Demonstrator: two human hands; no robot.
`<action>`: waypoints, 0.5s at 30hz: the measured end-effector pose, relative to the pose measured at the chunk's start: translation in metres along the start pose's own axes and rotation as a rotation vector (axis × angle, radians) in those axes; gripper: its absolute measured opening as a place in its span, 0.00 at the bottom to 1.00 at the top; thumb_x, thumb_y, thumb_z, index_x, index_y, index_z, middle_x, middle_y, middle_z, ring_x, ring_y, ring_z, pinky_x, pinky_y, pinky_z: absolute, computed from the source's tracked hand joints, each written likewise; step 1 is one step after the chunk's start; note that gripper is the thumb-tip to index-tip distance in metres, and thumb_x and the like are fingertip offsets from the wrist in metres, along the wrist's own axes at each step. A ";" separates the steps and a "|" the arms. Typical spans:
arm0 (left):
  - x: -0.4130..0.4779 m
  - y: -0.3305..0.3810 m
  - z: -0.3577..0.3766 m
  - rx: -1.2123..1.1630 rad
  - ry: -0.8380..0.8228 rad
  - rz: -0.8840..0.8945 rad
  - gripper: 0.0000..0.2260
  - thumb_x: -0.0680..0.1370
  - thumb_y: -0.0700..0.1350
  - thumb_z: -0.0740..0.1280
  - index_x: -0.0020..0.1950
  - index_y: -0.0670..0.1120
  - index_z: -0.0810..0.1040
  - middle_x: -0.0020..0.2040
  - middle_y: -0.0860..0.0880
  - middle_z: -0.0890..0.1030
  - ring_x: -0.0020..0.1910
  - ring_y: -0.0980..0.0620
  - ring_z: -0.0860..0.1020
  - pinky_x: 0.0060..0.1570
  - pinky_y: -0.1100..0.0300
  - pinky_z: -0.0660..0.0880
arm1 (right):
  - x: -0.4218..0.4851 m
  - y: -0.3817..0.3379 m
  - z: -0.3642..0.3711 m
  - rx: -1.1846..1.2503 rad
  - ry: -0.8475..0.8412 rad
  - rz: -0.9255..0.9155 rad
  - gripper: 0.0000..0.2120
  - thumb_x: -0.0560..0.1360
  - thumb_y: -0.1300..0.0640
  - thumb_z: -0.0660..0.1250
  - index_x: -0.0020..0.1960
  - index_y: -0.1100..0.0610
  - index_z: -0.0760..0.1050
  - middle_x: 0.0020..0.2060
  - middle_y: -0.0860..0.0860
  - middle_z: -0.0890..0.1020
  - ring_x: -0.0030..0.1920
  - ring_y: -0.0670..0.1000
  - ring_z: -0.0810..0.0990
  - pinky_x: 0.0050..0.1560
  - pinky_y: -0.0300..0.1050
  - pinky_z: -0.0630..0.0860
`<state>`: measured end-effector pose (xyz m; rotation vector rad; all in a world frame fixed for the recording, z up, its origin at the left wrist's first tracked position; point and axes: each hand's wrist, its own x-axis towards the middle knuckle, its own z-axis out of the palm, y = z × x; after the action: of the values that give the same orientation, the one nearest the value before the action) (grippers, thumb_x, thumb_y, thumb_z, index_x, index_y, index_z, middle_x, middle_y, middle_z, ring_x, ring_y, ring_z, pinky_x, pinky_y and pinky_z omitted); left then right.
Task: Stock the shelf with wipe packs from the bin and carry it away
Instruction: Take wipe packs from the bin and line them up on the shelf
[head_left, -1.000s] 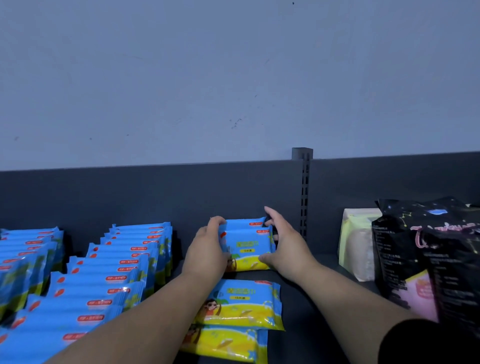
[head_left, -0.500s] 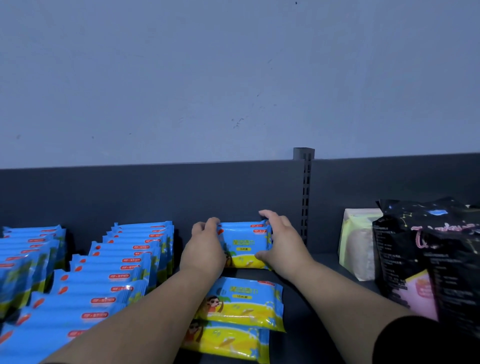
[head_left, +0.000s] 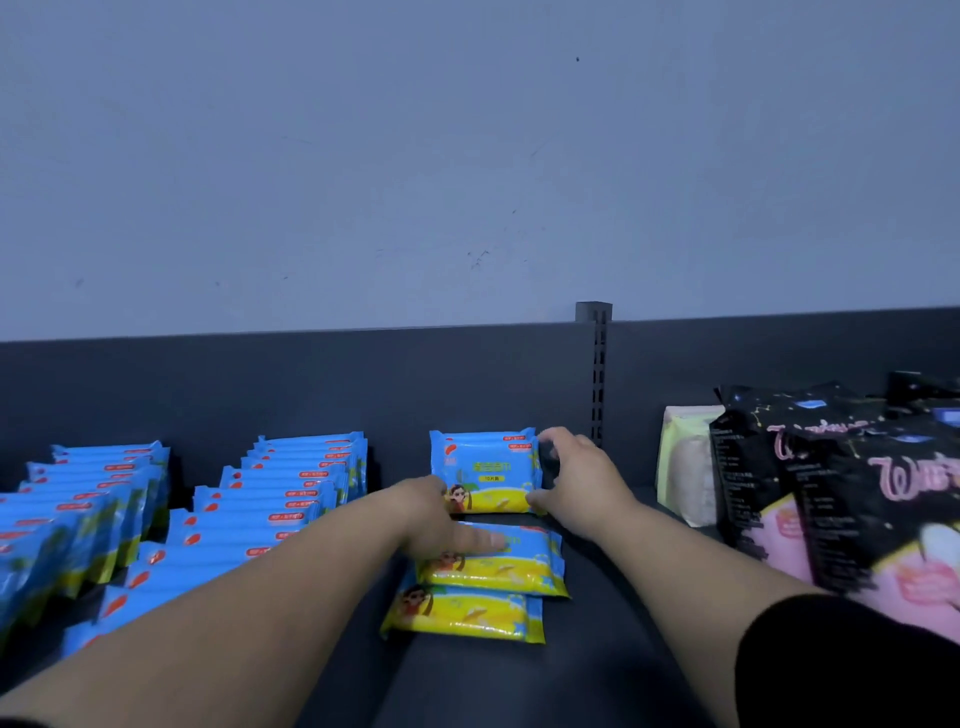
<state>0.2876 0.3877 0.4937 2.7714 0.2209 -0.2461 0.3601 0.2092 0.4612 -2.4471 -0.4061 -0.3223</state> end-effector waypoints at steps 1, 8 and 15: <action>-0.004 -0.001 0.000 0.024 -0.035 0.006 0.43 0.65 0.67 0.72 0.73 0.49 0.63 0.68 0.51 0.71 0.64 0.49 0.72 0.64 0.56 0.69 | -0.004 -0.001 -0.003 -0.023 -0.036 0.035 0.24 0.69 0.50 0.75 0.61 0.50 0.69 0.51 0.47 0.75 0.49 0.48 0.75 0.47 0.41 0.74; -0.006 -0.003 0.011 -0.038 0.102 0.111 0.38 0.64 0.59 0.77 0.70 0.52 0.68 0.65 0.52 0.73 0.62 0.51 0.73 0.61 0.59 0.71 | -0.033 -0.004 -0.016 0.226 -0.411 0.267 0.29 0.64 0.44 0.79 0.59 0.52 0.72 0.49 0.54 0.79 0.40 0.50 0.81 0.33 0.45 0.81; 0.000 -0.006 0.021 -0.187 0.258 0.160 0.38 0.64 0.55 0.79 0.71 0.51 0.67 0.68 0.50 0.69 0.63 0.50 0.72 0.60 0.58 0.72 | -0.033 -0.004 -0.010 0.448 -0.265 0.224 0.28 0.60 0.64 0.81 0.55 0.51 0.74 0.55 0.54 0.76 0.48 0.54 0.80 0.39 0.47 0.81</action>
<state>0.2839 0.3863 0.4721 2.6104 0.0793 0.1656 0.3266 0.1988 0.4605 -2.0668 -0.2750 0.1761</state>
